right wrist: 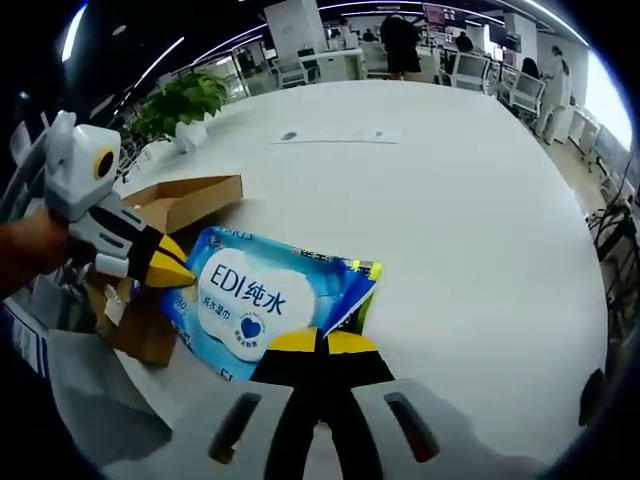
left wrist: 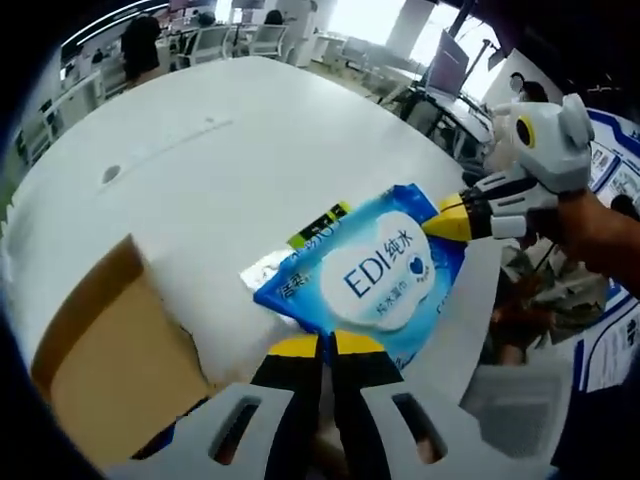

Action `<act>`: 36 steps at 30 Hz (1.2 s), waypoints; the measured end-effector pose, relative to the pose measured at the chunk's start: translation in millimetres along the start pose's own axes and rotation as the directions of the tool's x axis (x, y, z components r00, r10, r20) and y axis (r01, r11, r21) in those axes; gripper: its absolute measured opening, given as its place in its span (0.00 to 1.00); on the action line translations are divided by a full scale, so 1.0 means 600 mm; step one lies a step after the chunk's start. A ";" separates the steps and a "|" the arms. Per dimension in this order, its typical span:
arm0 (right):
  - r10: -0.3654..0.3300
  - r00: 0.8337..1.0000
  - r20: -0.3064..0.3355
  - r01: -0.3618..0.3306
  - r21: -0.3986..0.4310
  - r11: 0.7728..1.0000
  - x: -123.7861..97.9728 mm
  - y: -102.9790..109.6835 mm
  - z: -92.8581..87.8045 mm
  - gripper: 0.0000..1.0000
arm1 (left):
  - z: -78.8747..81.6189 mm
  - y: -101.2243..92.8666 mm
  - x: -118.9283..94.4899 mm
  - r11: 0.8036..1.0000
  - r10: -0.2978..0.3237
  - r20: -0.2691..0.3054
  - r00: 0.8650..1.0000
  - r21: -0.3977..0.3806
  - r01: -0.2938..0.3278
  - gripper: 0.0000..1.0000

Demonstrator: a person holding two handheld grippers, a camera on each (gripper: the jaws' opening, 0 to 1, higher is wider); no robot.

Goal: Operate the shoe box by opening the lid, removing the specified soft item, and placing it in the target area until the item is outside and the box remains undamaged.

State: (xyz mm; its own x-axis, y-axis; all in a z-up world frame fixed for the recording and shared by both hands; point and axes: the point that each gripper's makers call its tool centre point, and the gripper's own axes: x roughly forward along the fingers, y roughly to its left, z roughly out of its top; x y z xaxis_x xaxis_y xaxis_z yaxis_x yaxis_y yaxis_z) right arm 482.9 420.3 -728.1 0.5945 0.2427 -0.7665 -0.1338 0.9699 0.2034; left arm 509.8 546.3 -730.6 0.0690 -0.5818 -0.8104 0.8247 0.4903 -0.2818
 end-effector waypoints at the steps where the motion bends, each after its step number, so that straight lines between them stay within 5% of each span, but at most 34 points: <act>1: 0.000 1.000 -0.002 0.000 -0.002 1.000 0.002 -0.002 0.001 0.00 | 0.001 0.002 0.003 1.000 0.000 -0.001 1.000 -0.004 0.000 0.00; 18: 0.010 0.999 -0.034 -0.010 0.009 1.000 0.060 -0.040 0.003 0.00 | 0.006 0.030 0.056 0.999 0.046 -0.035 0.998 0.007 -0.046 0.00; 36: 0.019 1.000 -0.021 -0.018 0.045 0.999 0.079 -0.050 0.001 0.01 | 0.005 0.040 0.065 0.996 0.079 -0.034 0.996 0.035 -0.077 0.01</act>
State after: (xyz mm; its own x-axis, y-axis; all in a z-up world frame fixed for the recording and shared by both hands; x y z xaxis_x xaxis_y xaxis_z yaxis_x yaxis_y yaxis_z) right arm 515.8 402.5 -770.0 0.5752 0.2617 -0.7750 -0.1086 0.9635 0.2447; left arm 534.3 533.6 -767.2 0.1148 -0.5193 -0.8468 0.8360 0.5110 -0.2001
